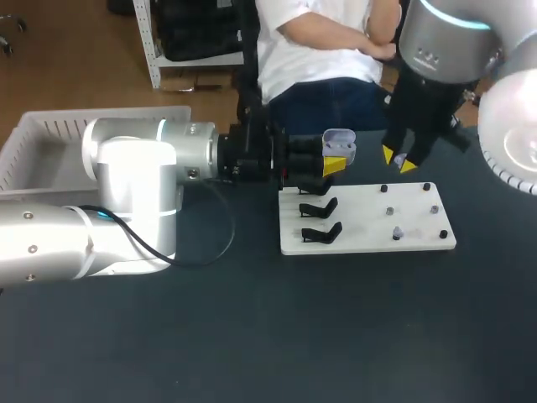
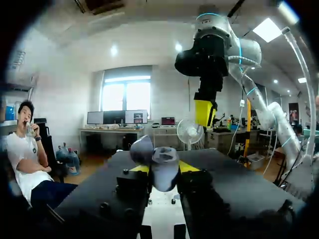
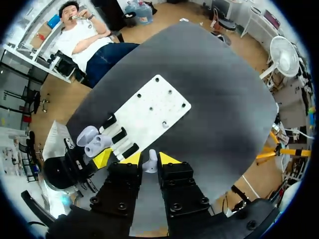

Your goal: Pick up each earbud case from the left stands, insert the matching earbuds, close the lid, and place the case in the box.

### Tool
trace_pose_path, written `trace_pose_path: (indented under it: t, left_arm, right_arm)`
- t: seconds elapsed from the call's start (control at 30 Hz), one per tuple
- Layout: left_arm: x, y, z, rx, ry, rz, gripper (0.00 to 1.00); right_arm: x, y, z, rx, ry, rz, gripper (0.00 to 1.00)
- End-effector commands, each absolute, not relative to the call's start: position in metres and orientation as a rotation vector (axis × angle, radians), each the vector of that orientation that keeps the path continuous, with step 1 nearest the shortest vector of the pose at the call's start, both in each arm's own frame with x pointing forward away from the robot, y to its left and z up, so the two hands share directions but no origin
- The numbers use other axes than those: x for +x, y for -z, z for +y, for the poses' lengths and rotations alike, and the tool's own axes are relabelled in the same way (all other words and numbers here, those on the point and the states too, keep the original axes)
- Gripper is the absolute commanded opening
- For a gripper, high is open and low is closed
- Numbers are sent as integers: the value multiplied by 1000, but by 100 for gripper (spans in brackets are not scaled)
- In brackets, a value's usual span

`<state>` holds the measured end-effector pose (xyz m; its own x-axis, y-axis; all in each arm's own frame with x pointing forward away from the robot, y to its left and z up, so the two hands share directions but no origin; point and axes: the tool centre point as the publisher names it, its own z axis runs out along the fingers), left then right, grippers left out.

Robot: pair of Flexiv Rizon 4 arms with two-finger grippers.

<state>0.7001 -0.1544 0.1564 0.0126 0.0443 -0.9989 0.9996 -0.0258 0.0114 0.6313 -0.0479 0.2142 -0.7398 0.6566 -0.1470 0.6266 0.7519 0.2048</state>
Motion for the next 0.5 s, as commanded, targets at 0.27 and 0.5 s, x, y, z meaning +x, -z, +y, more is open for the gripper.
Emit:
trace_pose_path:
  t: [0.27, 0.5]
  left_arm:
    - [698, -156, -154, 1260, 1192, 1218, 0]
    - [698, -156, -154, 1260, 1192, 1218, 0]
  right_arm:
    - [657, -230, -26, 919, -150, 2813, 0]
    - [667, -229, -12, 805, -103, 2845, 0]
